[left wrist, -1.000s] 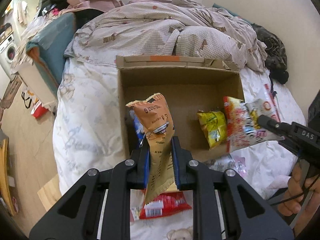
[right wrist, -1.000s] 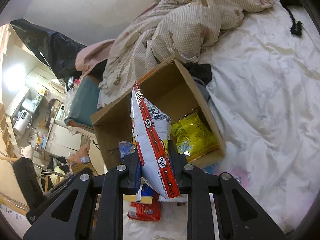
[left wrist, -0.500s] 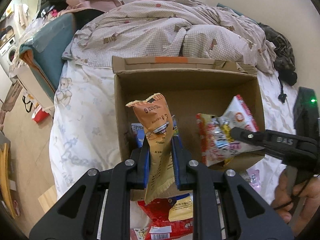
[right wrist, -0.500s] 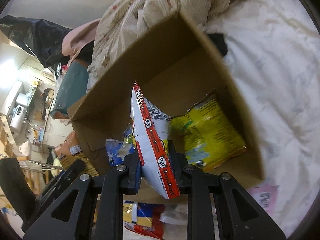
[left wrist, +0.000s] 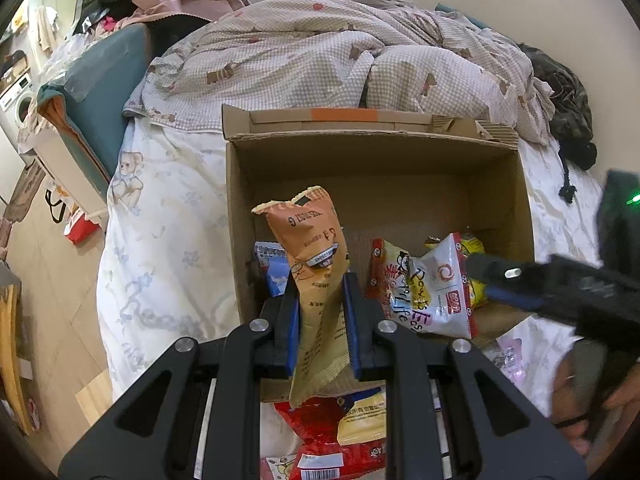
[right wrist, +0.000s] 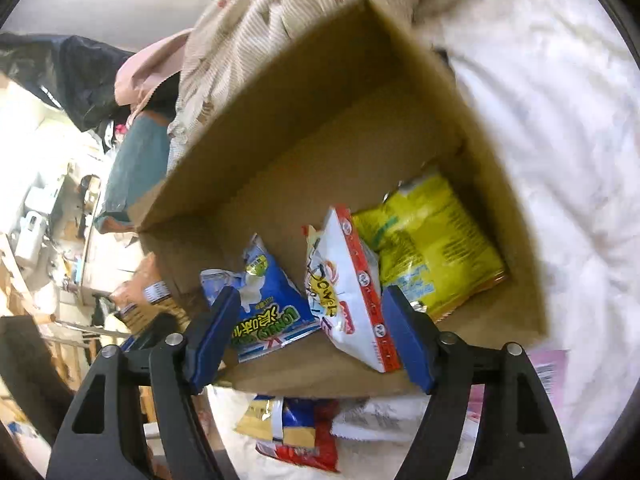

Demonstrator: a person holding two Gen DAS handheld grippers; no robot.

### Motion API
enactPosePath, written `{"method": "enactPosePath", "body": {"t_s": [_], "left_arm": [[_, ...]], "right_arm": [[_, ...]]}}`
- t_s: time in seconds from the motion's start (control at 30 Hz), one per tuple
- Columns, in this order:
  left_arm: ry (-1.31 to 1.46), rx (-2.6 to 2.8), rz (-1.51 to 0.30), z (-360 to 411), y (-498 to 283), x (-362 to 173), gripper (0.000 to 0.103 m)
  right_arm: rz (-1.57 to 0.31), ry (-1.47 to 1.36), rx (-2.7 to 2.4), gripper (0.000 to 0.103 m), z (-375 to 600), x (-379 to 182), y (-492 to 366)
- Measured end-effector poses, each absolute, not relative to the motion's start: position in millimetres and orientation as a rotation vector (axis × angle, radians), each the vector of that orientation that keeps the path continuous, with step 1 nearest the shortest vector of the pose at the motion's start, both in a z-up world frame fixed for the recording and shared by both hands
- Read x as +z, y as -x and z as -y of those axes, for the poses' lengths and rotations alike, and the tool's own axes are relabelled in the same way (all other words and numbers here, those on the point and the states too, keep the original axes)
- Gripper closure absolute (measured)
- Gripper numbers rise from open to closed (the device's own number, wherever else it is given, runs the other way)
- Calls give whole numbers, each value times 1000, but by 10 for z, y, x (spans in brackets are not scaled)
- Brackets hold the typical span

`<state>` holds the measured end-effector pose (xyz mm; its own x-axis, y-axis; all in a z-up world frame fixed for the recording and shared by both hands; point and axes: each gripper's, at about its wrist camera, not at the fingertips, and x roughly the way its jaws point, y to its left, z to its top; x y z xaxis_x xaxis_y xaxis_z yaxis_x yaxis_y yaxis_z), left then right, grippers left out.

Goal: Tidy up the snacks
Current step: 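Carry both packets into the box and open both tools, then withdraw both tools from the box toward the remaining snacks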

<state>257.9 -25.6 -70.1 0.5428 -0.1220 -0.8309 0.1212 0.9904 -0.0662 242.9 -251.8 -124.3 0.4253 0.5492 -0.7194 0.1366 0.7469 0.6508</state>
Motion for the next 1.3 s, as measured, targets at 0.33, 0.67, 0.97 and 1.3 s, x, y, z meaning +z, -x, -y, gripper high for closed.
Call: {"method": "enactPosePath", "body": {"t_s": [0.33,0.67,0.97,1.3], "left_arm": [[-25,-161,-1003,341,-2605,-719,87],[-55,-157,-1080,640,-2903,-873,85],[-54,-81,-1089,706,-2955,-976,19],[2,-44,-1035,491,-2839,-773,14]], "right_arm": [[-1162,-749,247,27,2917,-1084,-2243],[-1113,-680,235,27,2870,-966,-2157],[-1099,-700,234,27,2961,-946,-2168],[-1094,-680,258,27,2900,-897,-2152]]}}
